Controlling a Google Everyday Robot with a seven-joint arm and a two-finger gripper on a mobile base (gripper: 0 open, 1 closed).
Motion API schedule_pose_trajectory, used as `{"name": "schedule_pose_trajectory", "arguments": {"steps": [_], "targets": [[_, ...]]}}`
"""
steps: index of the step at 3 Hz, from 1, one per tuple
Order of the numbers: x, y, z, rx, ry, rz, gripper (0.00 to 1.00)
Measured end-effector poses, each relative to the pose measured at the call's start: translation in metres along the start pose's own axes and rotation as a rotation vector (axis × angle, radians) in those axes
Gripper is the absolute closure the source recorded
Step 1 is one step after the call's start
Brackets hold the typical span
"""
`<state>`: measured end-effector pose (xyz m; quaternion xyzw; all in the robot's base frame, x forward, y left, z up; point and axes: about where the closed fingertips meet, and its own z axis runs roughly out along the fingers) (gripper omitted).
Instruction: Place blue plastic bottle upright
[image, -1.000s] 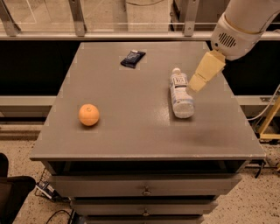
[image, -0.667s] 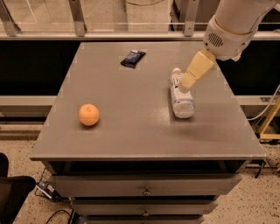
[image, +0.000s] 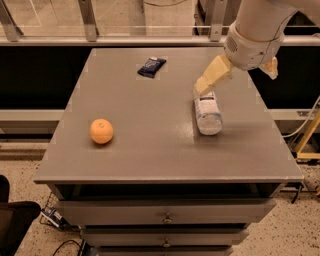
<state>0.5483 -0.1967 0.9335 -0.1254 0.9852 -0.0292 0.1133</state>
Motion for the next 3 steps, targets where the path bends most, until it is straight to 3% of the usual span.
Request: {"name": "schedule_pose_trajectory", "arguments": {"steps": [1, 3], "targets": [[-0.0020, 0.0008, 0.0006, -0.001, -0.007, 0.054, 0.00], [-0.0086, 0.0093, 0.0083, 0.011, 0.030, 0.052, 0.00]]}}
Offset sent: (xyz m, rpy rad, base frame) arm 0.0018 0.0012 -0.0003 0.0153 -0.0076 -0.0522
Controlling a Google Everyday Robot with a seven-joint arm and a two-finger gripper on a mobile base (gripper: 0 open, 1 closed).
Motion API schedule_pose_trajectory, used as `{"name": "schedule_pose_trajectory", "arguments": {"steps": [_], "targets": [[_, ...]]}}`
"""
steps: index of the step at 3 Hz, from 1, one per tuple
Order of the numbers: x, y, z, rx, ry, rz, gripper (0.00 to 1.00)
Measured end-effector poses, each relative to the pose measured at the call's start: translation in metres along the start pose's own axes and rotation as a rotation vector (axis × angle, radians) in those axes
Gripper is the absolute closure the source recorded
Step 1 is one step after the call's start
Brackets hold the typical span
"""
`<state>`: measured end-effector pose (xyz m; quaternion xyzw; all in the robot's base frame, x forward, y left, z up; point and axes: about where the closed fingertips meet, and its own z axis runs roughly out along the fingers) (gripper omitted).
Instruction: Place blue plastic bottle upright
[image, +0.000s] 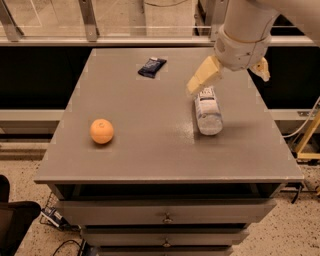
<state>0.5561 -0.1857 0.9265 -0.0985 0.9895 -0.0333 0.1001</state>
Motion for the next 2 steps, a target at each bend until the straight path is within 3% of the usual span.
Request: {"name": "schedule_pose_trajectory", "arguments": {"steps": [2], "targets": [[-0.0154, 0.0180, 0.0083, 0.001, 0.038, 0.002, 0.00]]}}
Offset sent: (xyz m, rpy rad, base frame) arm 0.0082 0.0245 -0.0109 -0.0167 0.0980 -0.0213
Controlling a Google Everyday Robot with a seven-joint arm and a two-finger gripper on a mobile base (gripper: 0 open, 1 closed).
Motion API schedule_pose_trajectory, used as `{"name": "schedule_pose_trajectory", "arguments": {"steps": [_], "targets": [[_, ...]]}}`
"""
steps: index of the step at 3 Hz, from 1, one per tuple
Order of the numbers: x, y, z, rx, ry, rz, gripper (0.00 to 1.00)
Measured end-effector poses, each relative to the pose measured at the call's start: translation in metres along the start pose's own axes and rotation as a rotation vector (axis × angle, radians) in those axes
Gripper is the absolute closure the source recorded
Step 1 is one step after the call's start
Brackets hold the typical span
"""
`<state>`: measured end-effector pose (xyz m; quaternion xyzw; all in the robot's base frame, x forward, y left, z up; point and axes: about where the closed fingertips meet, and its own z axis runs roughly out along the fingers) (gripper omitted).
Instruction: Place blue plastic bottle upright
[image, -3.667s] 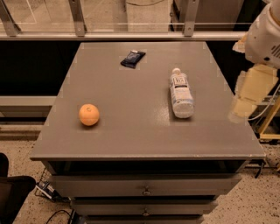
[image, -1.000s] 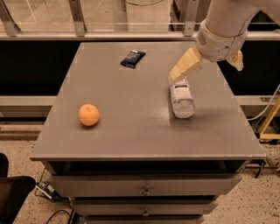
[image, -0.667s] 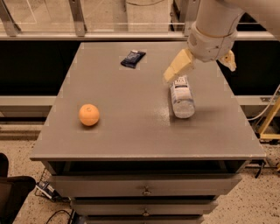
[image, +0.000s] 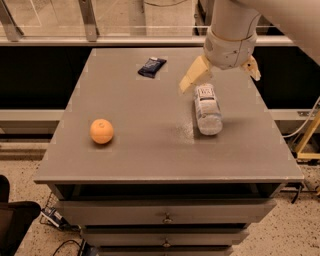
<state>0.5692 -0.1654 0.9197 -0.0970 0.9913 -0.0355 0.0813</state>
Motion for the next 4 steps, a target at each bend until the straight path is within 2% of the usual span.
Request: {"name": "schedule_pose_trajectory", "arguments": {"steps": [2, 4], "targets": [[-0.016, -0.004, 0.017, -0.086, 0.033, 0.071, 0.00], [-0.018, 0.001, 0.031, -0.135, 0.017, 0.090, 0.00]]}}
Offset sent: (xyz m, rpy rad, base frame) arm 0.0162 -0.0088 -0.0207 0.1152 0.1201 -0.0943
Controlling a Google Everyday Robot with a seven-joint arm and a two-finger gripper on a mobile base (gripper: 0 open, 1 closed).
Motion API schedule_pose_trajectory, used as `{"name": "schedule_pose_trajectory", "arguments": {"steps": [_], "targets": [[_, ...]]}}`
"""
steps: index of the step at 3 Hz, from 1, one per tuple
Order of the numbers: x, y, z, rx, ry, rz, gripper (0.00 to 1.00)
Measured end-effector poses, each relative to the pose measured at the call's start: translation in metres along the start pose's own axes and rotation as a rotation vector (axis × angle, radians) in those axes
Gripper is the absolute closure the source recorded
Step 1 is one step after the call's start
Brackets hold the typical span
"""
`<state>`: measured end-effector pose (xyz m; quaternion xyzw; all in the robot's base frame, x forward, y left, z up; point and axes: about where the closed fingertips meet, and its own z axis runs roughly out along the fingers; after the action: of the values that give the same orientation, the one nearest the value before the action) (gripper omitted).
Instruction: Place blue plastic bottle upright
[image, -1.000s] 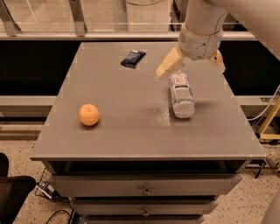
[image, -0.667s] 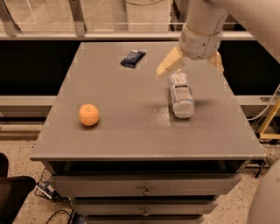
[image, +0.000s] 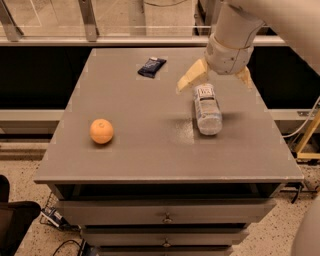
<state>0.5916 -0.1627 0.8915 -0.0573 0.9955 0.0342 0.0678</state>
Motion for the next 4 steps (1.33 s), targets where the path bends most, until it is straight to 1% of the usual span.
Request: {"name": "schedule_pose_trajectory", "arguments": {"steps": [1, 3, 4], "targets": [[0.002, 0.002, 0.012, 0.001, -0.003, 0.006, 0.00], [-0.004, -0.003, 0.043, 0.013, -0.018, 0.022, 0.00], [-0.007, -0.003, 0.056, 0.032, -0.023, 0.020, 0.16]]}}
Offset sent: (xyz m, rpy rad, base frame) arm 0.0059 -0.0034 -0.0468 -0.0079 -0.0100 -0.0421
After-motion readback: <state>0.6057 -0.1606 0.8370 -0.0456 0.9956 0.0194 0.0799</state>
